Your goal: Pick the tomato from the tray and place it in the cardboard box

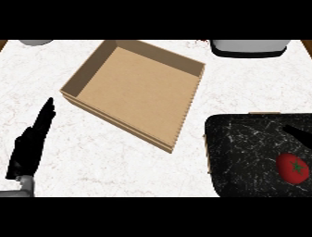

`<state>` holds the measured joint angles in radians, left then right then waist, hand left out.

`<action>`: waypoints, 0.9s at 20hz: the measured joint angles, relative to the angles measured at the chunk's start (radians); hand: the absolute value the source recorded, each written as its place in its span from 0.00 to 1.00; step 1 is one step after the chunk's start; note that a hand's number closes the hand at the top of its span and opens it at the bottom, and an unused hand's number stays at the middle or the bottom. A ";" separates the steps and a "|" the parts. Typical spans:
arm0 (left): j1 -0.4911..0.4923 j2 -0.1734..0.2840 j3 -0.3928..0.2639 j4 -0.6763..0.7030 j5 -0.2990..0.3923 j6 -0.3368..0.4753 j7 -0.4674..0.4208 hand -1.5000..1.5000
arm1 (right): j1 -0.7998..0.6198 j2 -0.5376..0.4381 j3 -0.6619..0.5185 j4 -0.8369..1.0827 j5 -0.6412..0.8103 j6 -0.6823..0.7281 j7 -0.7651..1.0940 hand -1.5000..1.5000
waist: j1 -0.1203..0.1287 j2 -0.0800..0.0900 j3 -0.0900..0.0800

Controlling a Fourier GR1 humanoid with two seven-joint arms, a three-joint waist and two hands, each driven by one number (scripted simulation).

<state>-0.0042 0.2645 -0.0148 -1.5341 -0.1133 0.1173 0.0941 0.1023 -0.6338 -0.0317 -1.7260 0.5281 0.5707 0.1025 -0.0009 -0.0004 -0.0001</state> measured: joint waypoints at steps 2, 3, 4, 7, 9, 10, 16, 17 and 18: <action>0.012 0.003 0.013 -0.023 0.002 -0.013 0.006 0.50 | 0.028 0.019 -0.006 -0.019 0.021 0.001 -0.007 0.00 | 0.000 0.000 0.000; 0.036 -0.002 0.013 -0.027 0.001 -0.019 -0.014 0.50 | 0.016 0.025 -0.010 -0.007 0.028 0.005 -0.010 0.00 | 0.001 0.000 0.000; 0.026 -0.002 0.020 -0.027 0.000 -0.024 -0.004 0.50 | 0.006 0.026 -0.019 -0.001 0.032 0.018 -0.017 0.00 | 0.001 0.000 0.000; 0.025 -0.023 0.015 -0.047 -0.020 -0.021 0.019 0.50 | -0.007 0.063 0.003 0.020 0.085 0.011 -0.021 0.00 | 0.001 0.000 0.000; 0.013 -0.022 0.032 -0.031 -0.019 -0.035 0.013 0.50 | 0.000 0.070 0.002 0.033 0.116 0.008 -0.049 0.00 | 0.001 0.000 0.000; 0.011 -0.028 0.032 -0.029 -0.027 -0.035 0.012 0.50 | -0.003 0.074 0.000 0.044 0.131 0.008 -0.062 0.00 | 0.001 0.000 0.000; 0.011 -0.046 0.048 -0.003 -0.047 -0.046 -0.020 0.50 | -0.007 0.113 -0.013 0.083 0.170 0.017 -0.099 1.00 | 0.000 -0.001 -0.001; 0.014 -0.047 0.051 -0.003 -0.047 -0.050 -0.021 0.50 | -0.009 0.120 -0.008 0.085 0.190 -0.003 -0.107 1.00 | 0.000 -0.002 -0.003; 0.008 -0.043 0.060 0.001 -0.044 -0.056 -0.022 0.50 | -0.008 0.125 -0.007 0.087 0.207 -0.027 -0.121 1.00 | 0.000 -0.002 -0.003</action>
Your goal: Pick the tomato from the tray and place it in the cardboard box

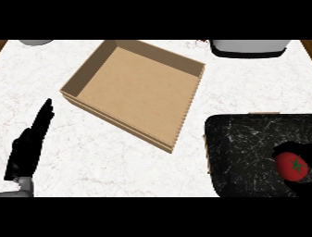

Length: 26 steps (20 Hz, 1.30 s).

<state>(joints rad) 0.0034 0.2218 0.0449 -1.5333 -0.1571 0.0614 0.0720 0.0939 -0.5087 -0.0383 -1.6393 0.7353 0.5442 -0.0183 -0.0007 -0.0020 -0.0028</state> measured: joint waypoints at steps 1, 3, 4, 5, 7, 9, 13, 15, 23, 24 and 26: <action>-0.008 0.003 0.006 0.013 0.002 -0.006 -0.007 0.50 | -0.002 0.004 0.002 0.005 0.021 -0.030 -0.013 1.00 | 0.000 0.000 0.000; -0.011 0.011 0.017 0.011 0.011 -0.019 -0.001 0.50 | -0.016 0.004 -0.007 0.008 0.048 -0.073 -0.026 1.00 | 0.000 0.000 0.000; 0.000 0.004 0.012 -0.002 0.008 -0.017 0.003 0.50 | -0.014 0.000 -0.014 0.000 0.060 -0.089 -0.032 1.00 | 0.001 0.000 0.001; 0.001 0.001 0.011 -0.007 0.006 -0.016 0.005 0.50 | -0.017 0.008 -0.011 0.003 0.078 -0.115 -0.036 1.00 | 0.001 0.000 0.001; -0.013 -0.003 0.006 -0.006 -0.006 -0.011 0.017 0.50 | -0.088 0.011 0.003 0.045 0.109 -0.134 -0.042 1.00 | 0.006 0.002 0.002; -0.014 -0.009 -0.006 -0.001 -0.011 -0.016 0.001 0.50 | -0.201 0.009 0.024 0.123 0.138 -0.146 -0.055 1.00 | 0.027 0.007 0.003; -0.040 -0.023 -0.038 -0.004 -0.025 -0.022 0.007 0.50 | -0.418 0.020 0.081 0.300 0.209 -0.190 -0.098 1.00 | 0.072 0.019 0.005; -0.041 -0.025 -0.044 -0.007 -0.026 -0.027 0.007 0.50 | -0.517 0.038 0.093 0.412 0.239 -0.236 -0.126 1.00 | 0.081 0.021 0.005; -0.021 -0.025 -0.026 0.001 -0.034 -0.015 -0.004 0.50 | -0.833 0.084 0.071 0.783 0.305 -0.415 -0.251 1.00 | 0.048 0.014 0.004; -0.019 -0.030 -0.025 0.003 -0.037 -0.009 -0.006 0.50 | -0.863 0.087 0.059 0.803 0.295 -0.413 -0.265 1.00 | 0.043 0.013 0.004; -0.027 -0.030 -0.020 -0.001 -0.032 -0.013 0.011 0.50 | -0.898 0.093 0.034 0.830 0.265 -0.414 -0.308 1.00 | 0.034 0.010 0.004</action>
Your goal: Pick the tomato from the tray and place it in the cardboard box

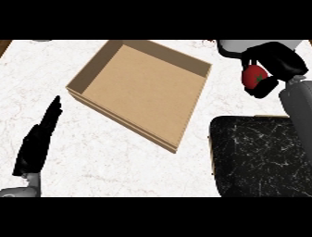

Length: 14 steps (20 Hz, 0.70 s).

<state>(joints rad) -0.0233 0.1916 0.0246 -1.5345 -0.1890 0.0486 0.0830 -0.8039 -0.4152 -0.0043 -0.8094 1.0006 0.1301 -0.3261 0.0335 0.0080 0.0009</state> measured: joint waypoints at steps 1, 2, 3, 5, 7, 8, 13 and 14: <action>0.004 0.001 0.002 -0.007 0.003 -0.002 0.005 0.50 | -0.017 -0.001 -0.025 0.007 -0.033 0.012 -0.030 1.00 | -0.001 -0.001 0.000; 0.002 0.006 0.008 -0.011 0.008 -0.006 0.010 0.50 | -0.034 0.008 -0.044 0.008 -0.065 0.023 -0.055 1.00 | -0.003 -0.002 0.000; 0.003 0.006 0.012 -0.004 0.007 -0.002 0.005 0.50 | -0.050 0.018 -0.064 0.004 -0.100 0.041 -0.077 1.00 | -0.007 -0.003 0.000; 0.007 0.004 0.015 -0.005 0.007 0.000 0.006 0.50 | -0.075 0.039 -0.097 -0.010 -0.164 0.080 -0.115 1.00 | -0.014 -0.006 0.000; 0.017 0.001 0.013 -0.002 0.002 0.004 -0.002 0.50 | -0.105 0.066 -0.120 -0.032 -0.220 0.122 -0.130 1.00 | -0.019 -0.008 0.000; 0.022 0.003 0.015 -0.009 0.004 0.001 -0.002 0.50 | -0.118 0.075 -0.132 -0.039 -0.245 0.143 -0.140 1.00 | -0.019 -0.009 -0.001; 0.024 -0.009 0.005 -0.021 -0.009 0.007 0.013 0.50 | -0.172 0.132 -0.149 -0.101 -0.329 0.226 -0.117 1.00 | -0.026 -0.010 -0.001; 0.020 -0.004 0.014 -0.020 -0.003 0.002 0.018 0.50 | -0.185 0.142 -0.152 -0.115 -0.343 0.240 -0.100 1.00 | -0.027 -0.010 -0.001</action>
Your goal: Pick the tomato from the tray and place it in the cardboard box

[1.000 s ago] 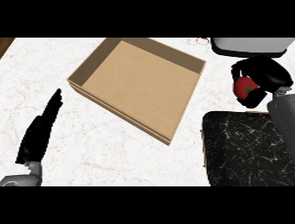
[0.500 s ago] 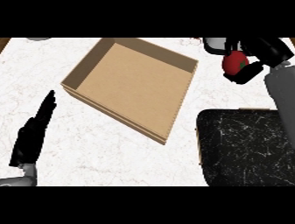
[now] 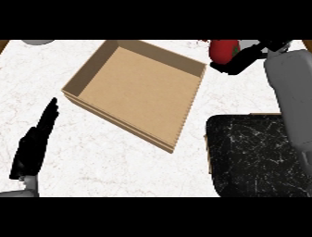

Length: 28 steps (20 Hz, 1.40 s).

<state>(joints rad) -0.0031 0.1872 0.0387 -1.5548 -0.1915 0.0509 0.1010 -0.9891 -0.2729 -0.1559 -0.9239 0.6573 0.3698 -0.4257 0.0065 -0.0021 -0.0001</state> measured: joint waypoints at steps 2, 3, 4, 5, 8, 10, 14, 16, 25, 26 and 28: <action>0.003 -0.001 0.003 0.009 -0.001 -0.002 -0.015 0.50 | -0.036 0.022 -0.002 -0.019 -0.018 0.020 0.050 1.00 | 0.000 0.000 0.000; 0.006 -0.003 0.003 0.012 -0.005 0.001 -0.021 0.50 | -0.047 0.041 0.002 -0.030 -0.022 0.020 0.078 1.00 | 0.000 0.000 0.000; 0.004 0.001 0.008 0.003 0.000 -0.005 -0.009 0.50 | -0.056 0.056 0.007 -0.040 -0.025 0.022 0.102 1.00 | 0.000 0.000 0.000; 0.006 0.005 0.015 0.009 0.002 -0.008 -0.017 0.50 | -0.072 0.065 0.012 -0.037 -0.023 0.022 0.122 1.00 | 0.001 0.001 0.000; 0.006 0.007 0.013 -0.011 0.007 -0.020 -0.001 0.50 | -0.136 0.119 0.031 -0.002 -0.005 -0.009 0.189 1.00 | 0.008 0.002 0.000; -0.003 0.001 0.013 0.003 -0.003 -0.012 -0.009 0.50 | -0.161 0.153 0.046 0.012 0.004 -0.022 0.230 1.00 | 0.007 0.003 0.000; -0.010 -0.007 0.009 -0.001 -0.009 -0.010 -0.001 0.50 | -0.212 0.210 0.068 0.096 0.032 -0.070 0.265 1.00 | 0.011 0.005 0.000; -0.025 -0.011 0.002 0.008 -0.017 -0.010 0.002 0.50 | -0.252 0.234 0.085 0.162 0.038 -0.103 0.279 1.00 | 0.018 0.007 -0.001; -0.028 -0.007 -0.007 -0.006 -0.011 -0.038 -0.002 0.50 | -0.350 0.268 0.203 0.458 -0.003 -0.248 0.303 0.00 | 0.056 0.016 -0.001; -0.024 -0.008 -0.011 -0.014 -0.014 -0.038 -0.001 0.50 | -0.355 0.269 0.209 0.486 -0.018 -0.259 0.310 0.00 | 0.062 0.017 -0.001; -0.038 -0.016 -0.018 -0.001 -0.021 -0.034 -0.006 0.50 | -0.372 0.271 0.218 0.538 -0.042 -0.281 0.318 0.00 | 0.071 0.022 -0.001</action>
<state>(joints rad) -0.0413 0.1711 0.0206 -1.5562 -0.2128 0.0170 0.0954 -1.3614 -0.0022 0.0620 -0.3860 0.6150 0.0886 -0.1076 0.0780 0.0196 -0.0016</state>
